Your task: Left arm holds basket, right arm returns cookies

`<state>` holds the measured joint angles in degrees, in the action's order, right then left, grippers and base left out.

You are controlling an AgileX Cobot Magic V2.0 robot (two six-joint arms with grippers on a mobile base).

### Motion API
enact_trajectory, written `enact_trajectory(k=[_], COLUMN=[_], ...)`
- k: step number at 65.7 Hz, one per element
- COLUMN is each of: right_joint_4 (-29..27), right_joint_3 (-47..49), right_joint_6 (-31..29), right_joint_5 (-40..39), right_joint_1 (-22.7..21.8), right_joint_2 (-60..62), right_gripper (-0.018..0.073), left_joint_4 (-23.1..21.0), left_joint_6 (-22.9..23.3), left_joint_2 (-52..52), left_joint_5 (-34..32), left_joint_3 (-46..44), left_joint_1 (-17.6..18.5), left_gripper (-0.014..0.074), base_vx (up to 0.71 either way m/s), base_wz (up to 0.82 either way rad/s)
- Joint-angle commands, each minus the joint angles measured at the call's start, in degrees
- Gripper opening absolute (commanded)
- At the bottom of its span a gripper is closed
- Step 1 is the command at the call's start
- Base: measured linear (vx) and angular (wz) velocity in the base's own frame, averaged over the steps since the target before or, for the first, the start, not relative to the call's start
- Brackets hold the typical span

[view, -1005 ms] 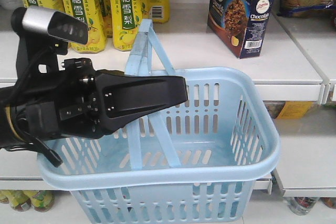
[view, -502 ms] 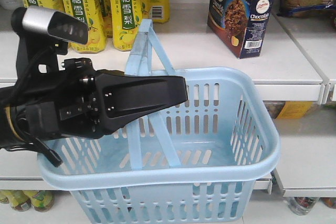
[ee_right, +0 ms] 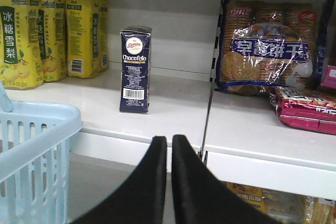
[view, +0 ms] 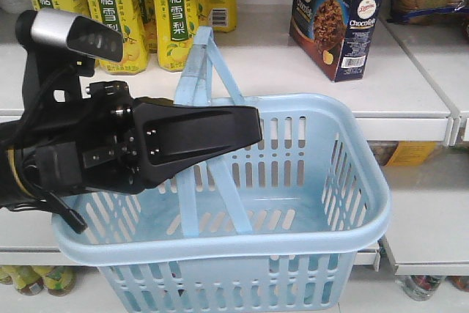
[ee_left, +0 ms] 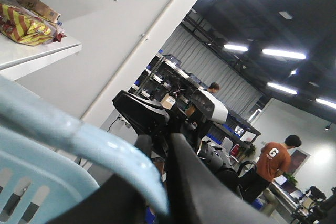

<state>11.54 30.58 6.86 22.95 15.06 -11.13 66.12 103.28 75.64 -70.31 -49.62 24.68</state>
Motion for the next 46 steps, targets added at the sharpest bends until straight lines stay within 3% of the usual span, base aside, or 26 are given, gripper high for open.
enact_trajectory(k=[1, 27, 46], right_joint_4=[0.4, 0.4, 0.4], right_joint_3=[1.4, 1.4, 1.4], right_joint_6=[-0.4, -0.4, -0.4], right_joint_5=[-3.8, -3.8, -3.8], right_joint_1=[-0.3, -0.3, -0.3], right_joint_2=[-0.7, -0.7, -0.7], right_gripper=[-0.0011, -0.0011, -0.0011], left_joint_4=[-5.7, -5.8, -5.6], left_joint_6=[-1.7, -1.7, -1.7], left_joint_2=[-1.7, -1.8, -5.2], left_joint_5=[-2.0, -1.5, 13.0], left_joint_3=[-1.9, -1.9, -1.9], left_joint_1=[-0.2, -0.3, -0.3], left_gripper=[0.0003, 0.0003, 0.0003], base_vx=[0.0, 0.0, 0.0], base_wz=[0.0, 0.0, 0.0])
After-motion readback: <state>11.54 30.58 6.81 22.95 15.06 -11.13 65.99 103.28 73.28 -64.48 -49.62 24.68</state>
